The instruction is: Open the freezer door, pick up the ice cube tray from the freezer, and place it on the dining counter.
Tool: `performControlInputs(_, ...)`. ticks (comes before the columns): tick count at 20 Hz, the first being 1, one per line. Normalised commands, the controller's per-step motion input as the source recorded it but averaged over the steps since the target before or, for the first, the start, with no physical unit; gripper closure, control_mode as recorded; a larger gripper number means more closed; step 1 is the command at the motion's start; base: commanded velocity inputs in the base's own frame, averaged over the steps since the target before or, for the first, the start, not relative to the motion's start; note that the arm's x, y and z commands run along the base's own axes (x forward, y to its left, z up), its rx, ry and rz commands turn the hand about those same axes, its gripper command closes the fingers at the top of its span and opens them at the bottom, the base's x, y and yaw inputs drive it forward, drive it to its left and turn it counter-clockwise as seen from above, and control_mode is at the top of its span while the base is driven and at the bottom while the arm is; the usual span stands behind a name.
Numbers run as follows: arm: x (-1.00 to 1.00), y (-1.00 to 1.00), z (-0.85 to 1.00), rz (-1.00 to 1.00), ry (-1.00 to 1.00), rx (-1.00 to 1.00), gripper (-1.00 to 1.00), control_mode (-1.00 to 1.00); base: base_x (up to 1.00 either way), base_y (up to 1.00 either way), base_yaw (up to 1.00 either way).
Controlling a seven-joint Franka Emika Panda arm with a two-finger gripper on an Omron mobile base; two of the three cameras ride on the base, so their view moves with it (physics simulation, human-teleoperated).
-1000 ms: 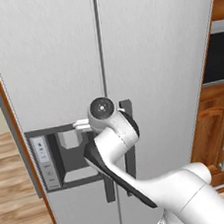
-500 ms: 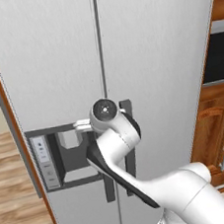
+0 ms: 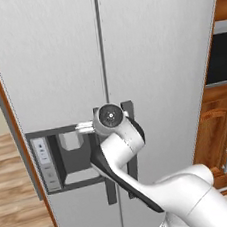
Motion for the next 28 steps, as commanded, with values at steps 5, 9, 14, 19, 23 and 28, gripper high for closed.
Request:
performControlInputs(5, 0.26, 0.0, -0.26, 0.01, -0.09, 0.0, -1.0, -1.0, 0.0, 0.0, 0.0)
performControlInputs(9, 0.26, 0.0, -0.29, 0.0, -0.11, 0.0, -1.0, -1.0, 0.0, 0.0, 0.0)
performControlInputs(14, 0.15, 0.0, -0.19, 0.0, -0.09, 0.0, -1.0, -1.0, 0.0, 0.0, 0.0)
performControlInputs(19, 0.0, 0.0, 0.0, 0.0, 0.0, 0.0, -1.0, -1.0, 0.0, 0.0, 0.0)
performControlInputs(23, 0.0, 0.0, 0.0, 0.0, 0.0, 0.0, -1.0, -1.0, 0.0, 0.0, 0.0)
performControlInputs(28, 0.0, 0.0, 0.0, 0.0, 0.0, 0.0, 1.0, -1.0, 0.0, 0.0, 0.0)
